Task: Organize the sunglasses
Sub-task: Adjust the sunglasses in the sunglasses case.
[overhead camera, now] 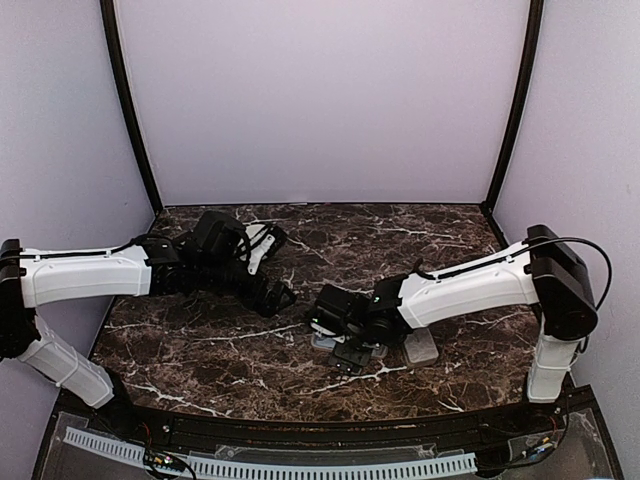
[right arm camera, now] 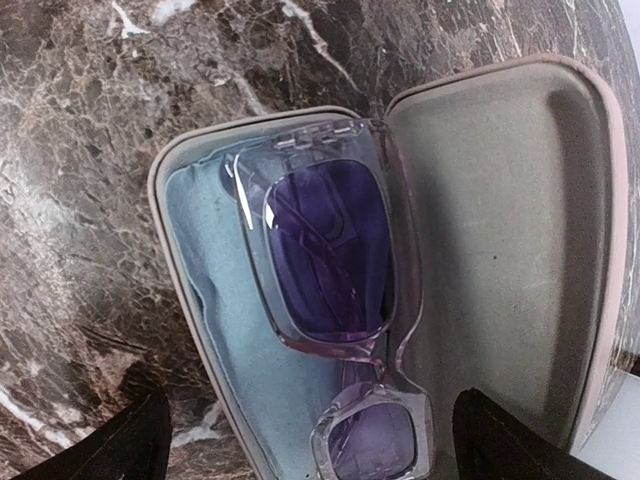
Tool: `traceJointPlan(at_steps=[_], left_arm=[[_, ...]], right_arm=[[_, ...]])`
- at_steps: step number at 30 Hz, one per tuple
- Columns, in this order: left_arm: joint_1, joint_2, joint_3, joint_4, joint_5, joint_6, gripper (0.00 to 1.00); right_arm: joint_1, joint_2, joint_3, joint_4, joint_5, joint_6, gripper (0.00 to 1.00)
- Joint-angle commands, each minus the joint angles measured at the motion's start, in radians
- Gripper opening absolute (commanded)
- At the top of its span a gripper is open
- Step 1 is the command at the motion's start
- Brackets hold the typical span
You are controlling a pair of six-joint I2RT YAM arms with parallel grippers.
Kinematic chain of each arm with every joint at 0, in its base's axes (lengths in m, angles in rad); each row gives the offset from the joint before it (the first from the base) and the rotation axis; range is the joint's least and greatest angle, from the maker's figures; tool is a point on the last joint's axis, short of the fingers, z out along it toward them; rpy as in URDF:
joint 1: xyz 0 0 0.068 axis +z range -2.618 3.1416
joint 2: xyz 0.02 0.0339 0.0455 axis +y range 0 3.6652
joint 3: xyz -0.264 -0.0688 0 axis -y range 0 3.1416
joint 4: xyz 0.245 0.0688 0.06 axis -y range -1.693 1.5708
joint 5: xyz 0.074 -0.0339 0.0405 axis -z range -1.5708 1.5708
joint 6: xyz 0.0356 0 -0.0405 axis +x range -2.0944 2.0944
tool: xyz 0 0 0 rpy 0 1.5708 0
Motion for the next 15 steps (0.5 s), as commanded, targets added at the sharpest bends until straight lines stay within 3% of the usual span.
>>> traceJointPlan(at_steps=[1,15], left_arm=[[0.006,-0.001,-0.002,-0.005,0.017,0.005,0.99],[0.006,0.012,-0.007,-0.002,0.027,0.003,0.99]], right_arm=[[-0.012,0.018,0.03,0.004,-0.005,-0.014,0.98],[-0.036,0.024,0.032,-0.002,-0.084,-0.036,0.86]])
